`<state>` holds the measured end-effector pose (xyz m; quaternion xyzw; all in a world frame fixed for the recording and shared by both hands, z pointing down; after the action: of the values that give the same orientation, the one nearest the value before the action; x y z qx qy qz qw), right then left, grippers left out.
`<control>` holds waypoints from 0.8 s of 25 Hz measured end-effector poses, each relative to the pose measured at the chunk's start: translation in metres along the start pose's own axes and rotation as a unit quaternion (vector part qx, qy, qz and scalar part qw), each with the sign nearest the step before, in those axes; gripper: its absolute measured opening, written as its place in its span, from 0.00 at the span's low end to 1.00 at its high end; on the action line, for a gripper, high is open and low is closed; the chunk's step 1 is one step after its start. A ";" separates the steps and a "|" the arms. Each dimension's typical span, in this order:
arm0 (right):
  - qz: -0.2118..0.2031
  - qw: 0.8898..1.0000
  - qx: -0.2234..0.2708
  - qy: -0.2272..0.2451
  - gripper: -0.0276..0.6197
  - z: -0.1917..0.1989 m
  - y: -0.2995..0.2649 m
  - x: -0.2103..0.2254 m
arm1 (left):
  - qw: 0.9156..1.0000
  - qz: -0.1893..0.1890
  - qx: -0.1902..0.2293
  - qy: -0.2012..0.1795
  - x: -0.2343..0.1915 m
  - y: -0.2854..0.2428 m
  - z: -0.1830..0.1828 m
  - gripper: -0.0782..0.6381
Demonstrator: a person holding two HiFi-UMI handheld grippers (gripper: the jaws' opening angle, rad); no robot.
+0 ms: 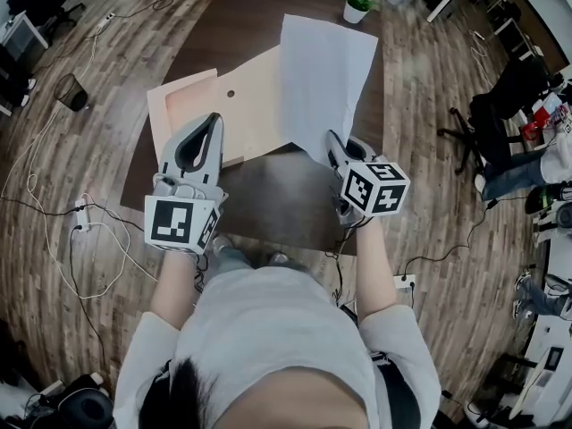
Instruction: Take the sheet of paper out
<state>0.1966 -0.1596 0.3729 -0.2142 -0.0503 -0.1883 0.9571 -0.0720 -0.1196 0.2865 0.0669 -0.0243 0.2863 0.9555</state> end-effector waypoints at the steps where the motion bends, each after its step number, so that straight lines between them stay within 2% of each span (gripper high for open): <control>1: 0.001 1.000 0.003 0.001 0.06 -0.001 0.002 0.000 | 1.000 0.001 0.000 0.000 0.002 -0.001 -0.001 0.12; 20: 0.026 0.997 0.066 0.041 0.06 -0.015 0.029 -0.005 | 1.000 0.007 -0.004 -0.001 0.017 -0.003 -0.003 0.12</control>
<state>0.2033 -0.1402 0.3472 -0.1444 -0.0181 -0.1685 0.9749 -0.0559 -0.1123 0.2848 0.0630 -0.0274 0.2929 0.9537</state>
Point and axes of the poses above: the fingertips, and each gripper's own axes: y backward along the fingers, x to its right, z out of its underside, the point moved 6 cm from there along y, backward along the fingers, and after that the axes turned 5 degrees about z, right-handed, at the moved point
